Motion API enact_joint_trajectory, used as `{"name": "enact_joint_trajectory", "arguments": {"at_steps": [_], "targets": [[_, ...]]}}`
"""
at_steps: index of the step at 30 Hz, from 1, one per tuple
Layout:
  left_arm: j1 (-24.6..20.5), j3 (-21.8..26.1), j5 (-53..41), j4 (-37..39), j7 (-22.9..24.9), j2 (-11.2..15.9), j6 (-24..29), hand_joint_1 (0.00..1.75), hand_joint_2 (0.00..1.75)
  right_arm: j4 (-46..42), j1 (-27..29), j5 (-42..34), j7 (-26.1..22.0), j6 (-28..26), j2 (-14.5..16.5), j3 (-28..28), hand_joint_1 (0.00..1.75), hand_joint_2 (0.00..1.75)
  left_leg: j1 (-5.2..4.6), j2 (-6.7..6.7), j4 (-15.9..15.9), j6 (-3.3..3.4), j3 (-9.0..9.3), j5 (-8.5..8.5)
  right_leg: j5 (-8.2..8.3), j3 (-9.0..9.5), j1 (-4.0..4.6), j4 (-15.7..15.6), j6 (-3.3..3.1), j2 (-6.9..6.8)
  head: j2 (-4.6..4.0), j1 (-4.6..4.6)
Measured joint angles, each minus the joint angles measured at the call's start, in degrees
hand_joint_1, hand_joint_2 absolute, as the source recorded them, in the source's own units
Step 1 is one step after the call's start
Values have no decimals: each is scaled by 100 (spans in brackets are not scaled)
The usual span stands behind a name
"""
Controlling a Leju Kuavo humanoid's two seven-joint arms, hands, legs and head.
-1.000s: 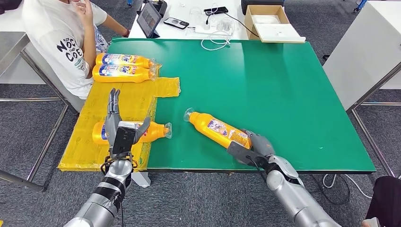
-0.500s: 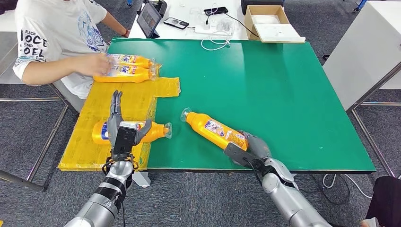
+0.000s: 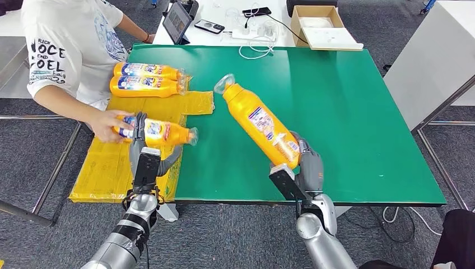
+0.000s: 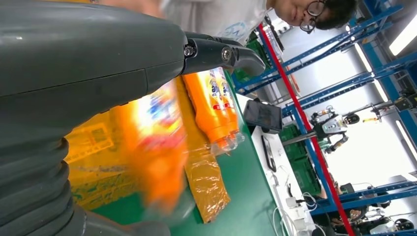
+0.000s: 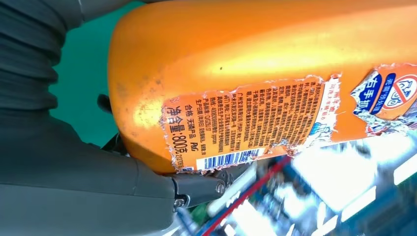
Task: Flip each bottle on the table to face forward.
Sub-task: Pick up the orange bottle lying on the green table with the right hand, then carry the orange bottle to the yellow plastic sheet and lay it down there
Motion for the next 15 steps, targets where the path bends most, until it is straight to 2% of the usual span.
{"name": "enact_joint_trajectory", "arguments": {"at_steps": [7,15], "targets": [[18,60,0,9,0,-38,-24,0,175,-564,245,-2,-119,-204,210,-290,175,175,0,0,0,0,0,0,0,1,0,0,0,0,0,1],[21,106,0,9,0,-65,-24,0,175,-734,315,1,-125,-208,270,-374,175,175,0,0,0,0,0,0,0,0,0,0,0,0,0,1]]}}
